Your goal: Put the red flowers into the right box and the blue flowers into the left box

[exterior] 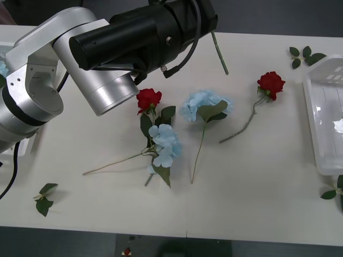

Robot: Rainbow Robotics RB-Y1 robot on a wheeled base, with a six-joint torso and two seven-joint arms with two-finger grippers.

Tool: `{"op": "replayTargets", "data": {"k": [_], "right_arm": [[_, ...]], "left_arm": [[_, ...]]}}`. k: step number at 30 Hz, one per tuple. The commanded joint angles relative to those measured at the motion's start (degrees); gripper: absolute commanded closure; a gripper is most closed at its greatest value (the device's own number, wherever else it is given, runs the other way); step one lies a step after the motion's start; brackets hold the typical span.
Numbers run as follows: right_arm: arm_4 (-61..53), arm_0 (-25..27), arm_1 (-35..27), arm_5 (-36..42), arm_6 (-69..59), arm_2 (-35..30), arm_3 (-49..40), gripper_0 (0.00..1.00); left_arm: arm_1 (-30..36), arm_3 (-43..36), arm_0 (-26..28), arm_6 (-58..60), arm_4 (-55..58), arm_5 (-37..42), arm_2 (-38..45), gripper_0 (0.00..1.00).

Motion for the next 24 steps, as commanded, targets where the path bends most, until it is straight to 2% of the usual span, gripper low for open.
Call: {"op": "replayTargets", "data": {"k": [1, 6, 12, 16, 24], "right_arm": [[0.3, -0.7, -2.6, 0.1, 3.7, -0.7, -1.1, 0.00], [0.0, -1.3, -2.7, 4.4, 7.5, 0.1, -3.9, 0.00], [-4.1, -1.5, -2.6, 15.8, 15.2, -1.1, -13.7, 0.00], [-13.4, -1.7, -2.6, 24.5, 19.4, -3.8, -18.7, 0.00], [-35.1, -5.0, -2.6, 38.7, 20.2, -5.6, -18.8, 0.00]], "left_arm": [[1.0, -1.8, -2.0, 1.3, -0.3, -0.1, 0.9, 1.00], [1.0, -1.8, -2.0, 1.3, -0.3, -0.1, 0.9, 1.00], [1.0, -1.8, -2.0, 1.3, -0.3, -0.1, 0.9, 1.00], [1.0, -1.8, -2.0, 1.3, -0.3, -0.1, 0.9, 1.00], [1.0, -1.8, -2.0, 1.3, -0.3, -0.1, 0.9, 1.00]]}}
